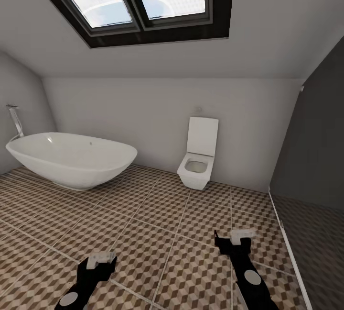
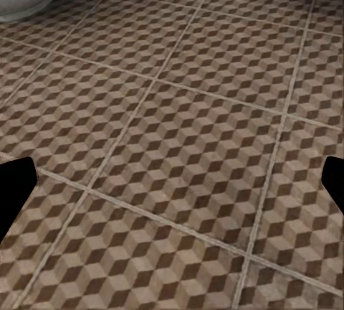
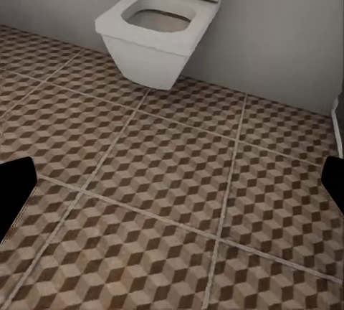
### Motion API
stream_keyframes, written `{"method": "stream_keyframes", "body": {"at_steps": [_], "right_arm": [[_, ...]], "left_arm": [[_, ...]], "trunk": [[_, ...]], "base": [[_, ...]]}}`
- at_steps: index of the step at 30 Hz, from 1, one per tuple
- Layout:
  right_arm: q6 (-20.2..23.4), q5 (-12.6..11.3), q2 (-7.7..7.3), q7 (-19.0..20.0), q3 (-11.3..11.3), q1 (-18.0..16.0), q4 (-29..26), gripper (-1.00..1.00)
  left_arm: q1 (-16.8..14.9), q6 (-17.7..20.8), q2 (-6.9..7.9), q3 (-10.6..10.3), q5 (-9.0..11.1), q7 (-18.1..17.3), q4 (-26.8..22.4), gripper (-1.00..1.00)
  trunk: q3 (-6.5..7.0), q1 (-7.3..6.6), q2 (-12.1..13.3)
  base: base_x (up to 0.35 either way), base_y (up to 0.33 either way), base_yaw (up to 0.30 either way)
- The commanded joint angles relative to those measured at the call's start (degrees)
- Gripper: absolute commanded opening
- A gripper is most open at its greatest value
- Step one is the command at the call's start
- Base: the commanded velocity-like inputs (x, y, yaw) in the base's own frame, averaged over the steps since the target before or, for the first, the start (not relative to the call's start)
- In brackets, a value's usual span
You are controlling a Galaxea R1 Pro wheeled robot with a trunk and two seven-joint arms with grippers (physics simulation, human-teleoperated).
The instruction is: Take the four mousetraps from the cabinet in the bathroom and place them on the bathroom floor. Make sure all four end up on the same floor surface, and ensure that at least two of them are either under or directly next to the same bathroom sink.
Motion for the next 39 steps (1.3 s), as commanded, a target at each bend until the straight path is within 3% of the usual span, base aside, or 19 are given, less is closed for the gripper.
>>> {"method": "stream_keyframes", "body": {"at_steps": [1, 5, 9, 39], "right_arm": [[0.2, 0.8, -0.04, -0.3, 0.8, -0.1, -0.1, 1.0], [-0.9, 1.8, -0.15, -0.4, 4.0, -0.1, -0.1, 1.0], [-1.1, 2.0, -0.17, -0.5, 4.6, -0.1, -0.1, 1.0], [-1.2, 1.9, 0.0, -0.7, 4.6, -0.1, -0.1, 1.0]], "left_arm": [[0.0, 0.3, 0.26, -0.1, 0.0, 0.2, -0.7, 1.0], [-0.1, 0.0, 1.04, -0.3, 0.0, 0.3, -2.5, 1.0], [-0.1, -0.1, 1.18, -0.5, 0.0, 0.2, -3.2, 1.0], [-0.1, -0.3, 1.19, -1.8, 0.0, 0.1, -2.5, 1.0]], "trunk": [[-0.07, 0.0, 0.0], [-0.07, 0.0, 0.0], [-0.07, 0.0, 0.0], [0.01, 0.0, 0.0]], "base": [[0.0, 0.0, 0.0], [0.0, 0.0, 0.0], [0.0, 0.0, 0.0], [0.0, 0.0, -0.016]]}}
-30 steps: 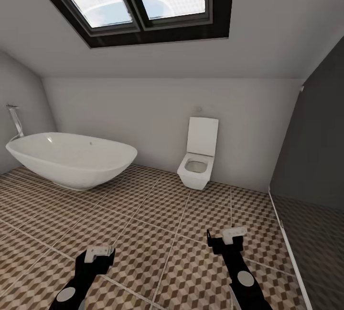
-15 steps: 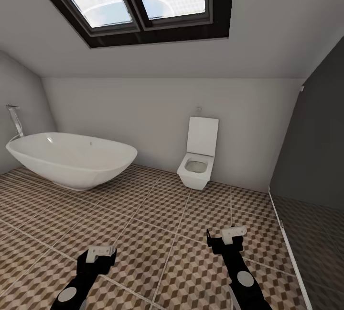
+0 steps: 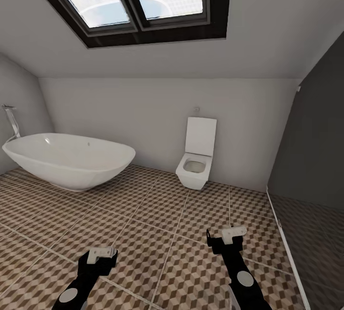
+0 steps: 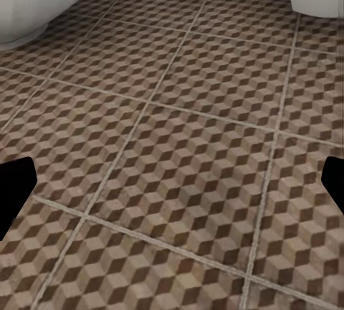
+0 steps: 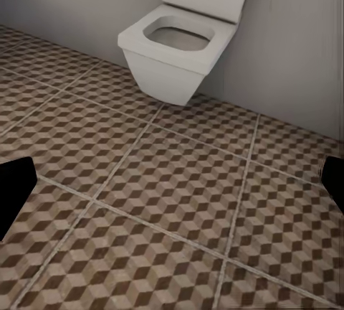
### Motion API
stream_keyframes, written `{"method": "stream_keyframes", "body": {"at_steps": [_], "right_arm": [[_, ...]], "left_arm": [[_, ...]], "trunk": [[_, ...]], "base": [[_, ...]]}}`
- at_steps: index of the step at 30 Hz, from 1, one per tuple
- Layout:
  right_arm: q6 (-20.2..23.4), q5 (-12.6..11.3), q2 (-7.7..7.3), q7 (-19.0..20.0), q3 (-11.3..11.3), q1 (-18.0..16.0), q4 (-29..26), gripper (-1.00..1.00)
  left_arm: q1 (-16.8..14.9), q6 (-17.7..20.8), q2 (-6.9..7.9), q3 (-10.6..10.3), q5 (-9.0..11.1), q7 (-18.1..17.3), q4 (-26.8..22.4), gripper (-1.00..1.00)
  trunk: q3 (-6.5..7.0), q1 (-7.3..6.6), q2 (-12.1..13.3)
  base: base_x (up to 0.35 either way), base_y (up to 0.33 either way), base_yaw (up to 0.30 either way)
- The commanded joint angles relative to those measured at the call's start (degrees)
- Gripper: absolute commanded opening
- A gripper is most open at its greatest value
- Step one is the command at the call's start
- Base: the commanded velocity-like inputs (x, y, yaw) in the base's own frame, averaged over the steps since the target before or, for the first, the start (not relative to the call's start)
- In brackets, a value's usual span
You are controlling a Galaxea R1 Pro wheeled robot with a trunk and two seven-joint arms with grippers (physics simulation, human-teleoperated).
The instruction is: Take the four mousetraps from the cabinet in the bathroom and place them on the bathroom floor. Make sure all four end up on the same floor surface, and ensure that at least two of them are either under or directly next to the same bathroom sink.
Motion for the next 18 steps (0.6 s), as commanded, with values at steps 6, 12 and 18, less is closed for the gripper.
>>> {"method": "stream_keyframes", "body": {"at_steps": [6, 12, 18], "right_arm": [[0.5, 0.6, -0.08, -0.3, -0.1, 0.0, -0.1, 1.0], [0.5, 0.6, -0.09, -0.3, -0.1, 0.0, -0.1, 1.0], [0.5, 0.6, -0.09, -0.3, -0.1, 0.0, -0.1, 1.0]], "left_arm": [[0.0, 0.3, 0.01, -0.1, 0.0, 0.2, 0.2, 1.0], [0.0, 0.3, 0.02, -0.1, 0.0, 0.2, 0.6, 1.0], [0.0, 0.3, 0.03, -0.1, 0.0, 0.2, 0.8, 1.0]], "trunk": [[0.19, 0.0, 0.0], [0.48, 0.0, 0.0], [0.78, 0.0, 0.0]], "base": [[0.0, 0.0, -0.217], [0.0, 0.0, -0.25], [0.0, 0.0, -0.259]]}}
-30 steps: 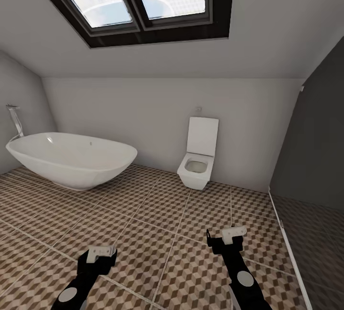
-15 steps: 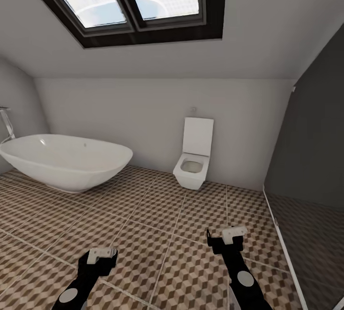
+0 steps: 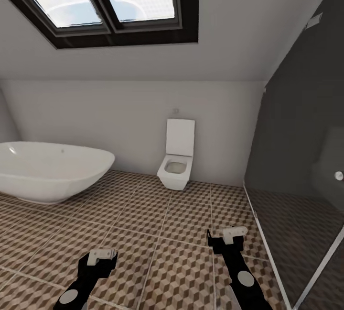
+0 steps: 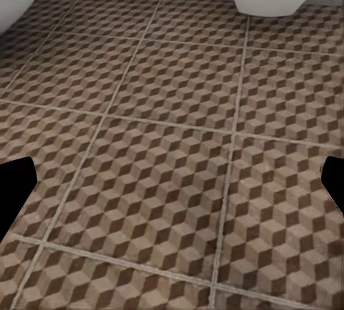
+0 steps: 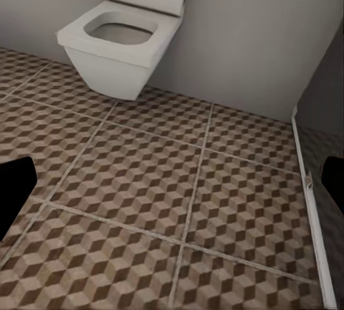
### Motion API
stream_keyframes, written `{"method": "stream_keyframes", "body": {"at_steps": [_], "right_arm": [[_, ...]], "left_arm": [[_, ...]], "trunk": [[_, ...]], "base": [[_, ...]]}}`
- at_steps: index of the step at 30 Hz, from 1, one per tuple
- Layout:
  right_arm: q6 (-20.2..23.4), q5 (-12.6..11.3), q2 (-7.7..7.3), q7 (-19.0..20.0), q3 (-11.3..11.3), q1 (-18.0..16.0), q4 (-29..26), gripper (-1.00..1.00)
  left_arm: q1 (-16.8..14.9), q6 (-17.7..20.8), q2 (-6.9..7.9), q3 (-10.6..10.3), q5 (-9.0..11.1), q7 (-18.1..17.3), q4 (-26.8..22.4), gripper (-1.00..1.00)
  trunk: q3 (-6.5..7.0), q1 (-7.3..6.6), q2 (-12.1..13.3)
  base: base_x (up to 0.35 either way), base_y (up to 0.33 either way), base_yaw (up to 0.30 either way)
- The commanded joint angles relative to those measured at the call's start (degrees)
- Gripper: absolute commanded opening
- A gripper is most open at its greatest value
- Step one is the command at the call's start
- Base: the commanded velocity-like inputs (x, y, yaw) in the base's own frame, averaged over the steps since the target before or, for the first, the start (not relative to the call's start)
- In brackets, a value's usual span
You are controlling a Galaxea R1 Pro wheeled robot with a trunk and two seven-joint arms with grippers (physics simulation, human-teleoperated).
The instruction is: Take the four mousetraps from the cabinet in the bathroom and place them on the bathroom floor. Make sure all four end up on the same floor surface, and ensure that at least two of them are either under or directly next to the same bathroom sink.
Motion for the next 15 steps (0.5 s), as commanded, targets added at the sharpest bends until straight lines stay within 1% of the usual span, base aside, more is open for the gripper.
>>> {"method": "stream_keyframes", "body": {"at_steps": [1, 15], "right_arm": [[0.5, 0.6, -0.01, -0.3, 0.1, 0.0, -0.1, 1.0], [0.5, 0.6, -0.01, -0.2, 0.1, 0.0, -0.1, 1.0]], "left_arm": [[0.0, 0.3, 0.03, -0.1, 0.0, 0.2, -0.1, 1.0], [0.0, 0.3, 0.03, -0.2, 0.0, 0.2, 0.7, 1.0]], "trunk": [[-0.01, 0.0, 0.0], [0.68, 0.0, 0.0]], "base": [[0.0, 0.0, -0.26], [0.0, 0.0, -0.261]]}}
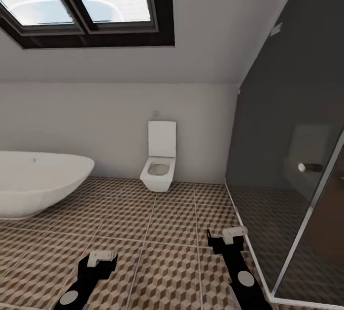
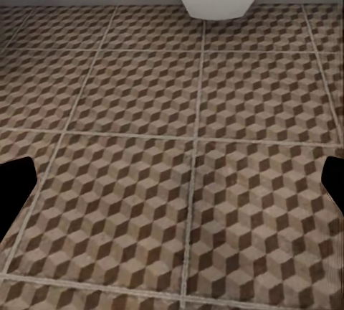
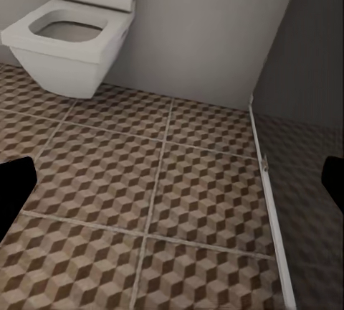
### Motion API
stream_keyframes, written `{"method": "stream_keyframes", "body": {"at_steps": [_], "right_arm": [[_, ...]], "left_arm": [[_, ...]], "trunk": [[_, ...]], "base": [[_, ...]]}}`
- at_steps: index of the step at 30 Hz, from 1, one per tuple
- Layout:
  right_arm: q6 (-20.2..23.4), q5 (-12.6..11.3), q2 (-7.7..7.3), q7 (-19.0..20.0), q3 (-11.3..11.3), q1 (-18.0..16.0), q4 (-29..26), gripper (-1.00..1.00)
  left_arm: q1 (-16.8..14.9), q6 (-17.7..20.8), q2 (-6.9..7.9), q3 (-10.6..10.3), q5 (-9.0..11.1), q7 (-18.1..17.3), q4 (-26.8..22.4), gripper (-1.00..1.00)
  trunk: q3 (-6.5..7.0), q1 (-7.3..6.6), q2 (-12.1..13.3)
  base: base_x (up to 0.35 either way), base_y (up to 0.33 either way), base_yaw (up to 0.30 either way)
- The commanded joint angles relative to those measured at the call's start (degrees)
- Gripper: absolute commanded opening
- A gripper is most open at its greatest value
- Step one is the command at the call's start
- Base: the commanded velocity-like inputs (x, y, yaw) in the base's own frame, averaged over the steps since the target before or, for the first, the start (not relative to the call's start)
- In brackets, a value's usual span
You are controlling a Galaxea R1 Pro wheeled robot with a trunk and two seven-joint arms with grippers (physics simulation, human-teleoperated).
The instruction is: Take the four mousetraps from the cabinet in the bathroom and place them on the bathroom floor. Make sure all four end up on the same floor surface, and ensure that at least two of them are either under or directly next to the same bathroom sink.
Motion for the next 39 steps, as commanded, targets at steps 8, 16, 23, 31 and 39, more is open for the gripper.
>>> {"method": "stream_keyframes", "body": {"at_steps": [8, 16, 23, 31, 39], "right_arm": [[0.5, 0.6, -0.01, -0.3, 0.2, 0.0, -0.1, 1.0], [0.5, 0.6, 0.0, -0.3, 0.2, 0.0, -0.1, 1.0], [0.5, 0.6, 0.0, -0.3, 0.2, 0.0, -0.1, 1.0], [0.5, 0.6, 0.0, -0.3, 0.2, 0.0, -0.1, 1.0], [0.5, 0.6, 0.0, -0.3, 0.2, 0.0, -0.1, 1.0]], "left_arm": [[0.0, -2.6, -0.05, -0.2, 0.0, 0.2, 1.0, 1.0], [0.0, -7.7, -0.05, -0.3, 0.0, 0.2, 3.2, 1.0], [0.0, -8.1, -0.05, -0.3, 0.0, 0.2, 3.5, 1.0], [0.0, -8.2, -0.05, -0.2, 0.0, 0.3, 3.6, 1.0], [0.0, -7.9, -0.97, -0.2, 0.0, 0.5, 3.6, 1.0]], "trunk": [[0.28, 0.0, 0.0], [0.59, 0.0, 0.0], [0.84, 0.0, 0.0], [1.09, 0.0, 0.0], [1.3, 0.0, 0.0]], "base": [[0.0, 0.0, -0.261], [0.0, 0.0, -0.261], [0.0, 0.0, -0.261], [0.0, 0.0, -0.261], [0.0, 0.0, -0.261]]}}
